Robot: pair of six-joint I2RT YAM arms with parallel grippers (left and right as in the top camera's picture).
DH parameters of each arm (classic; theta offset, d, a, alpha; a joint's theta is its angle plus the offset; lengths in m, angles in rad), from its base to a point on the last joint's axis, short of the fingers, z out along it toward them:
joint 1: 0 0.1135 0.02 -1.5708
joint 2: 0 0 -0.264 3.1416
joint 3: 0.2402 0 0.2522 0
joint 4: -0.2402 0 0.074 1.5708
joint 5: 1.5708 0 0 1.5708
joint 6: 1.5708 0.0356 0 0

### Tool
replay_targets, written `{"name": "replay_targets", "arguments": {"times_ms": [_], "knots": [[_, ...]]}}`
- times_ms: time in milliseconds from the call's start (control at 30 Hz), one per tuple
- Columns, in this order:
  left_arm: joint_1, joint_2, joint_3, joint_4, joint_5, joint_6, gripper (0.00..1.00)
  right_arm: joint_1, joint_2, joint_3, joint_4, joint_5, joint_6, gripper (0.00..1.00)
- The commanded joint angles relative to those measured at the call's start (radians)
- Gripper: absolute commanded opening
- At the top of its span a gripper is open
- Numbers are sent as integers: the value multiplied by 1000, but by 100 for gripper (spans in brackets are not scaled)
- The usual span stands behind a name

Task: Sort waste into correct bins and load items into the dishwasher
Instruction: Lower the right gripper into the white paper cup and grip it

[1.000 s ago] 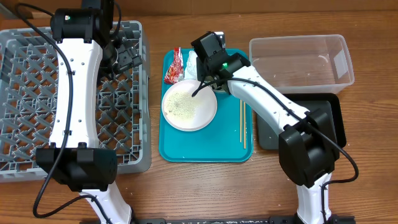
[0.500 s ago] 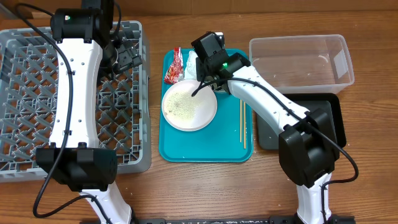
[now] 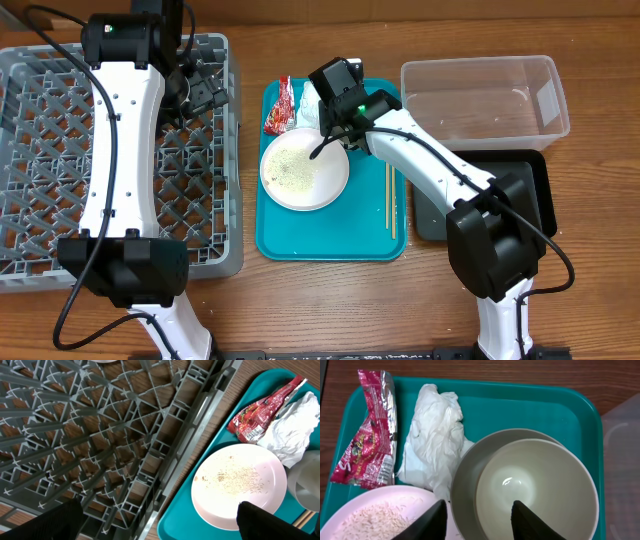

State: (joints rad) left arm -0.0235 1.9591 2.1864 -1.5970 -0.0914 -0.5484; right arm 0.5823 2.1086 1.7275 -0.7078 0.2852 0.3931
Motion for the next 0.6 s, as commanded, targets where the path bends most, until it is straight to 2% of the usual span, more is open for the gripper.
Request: {"name": "replay_targets", "arguments": {"times_ms": [0, 567], "knots": [[12, 5, 0, 2, -16, -13, 100, 3, 6, -5, 3, 21, 0, 43], [12, 5, 0, 2, -16, -13, 100, 6, 45, -4, 11, -15, 0, 41]]}}
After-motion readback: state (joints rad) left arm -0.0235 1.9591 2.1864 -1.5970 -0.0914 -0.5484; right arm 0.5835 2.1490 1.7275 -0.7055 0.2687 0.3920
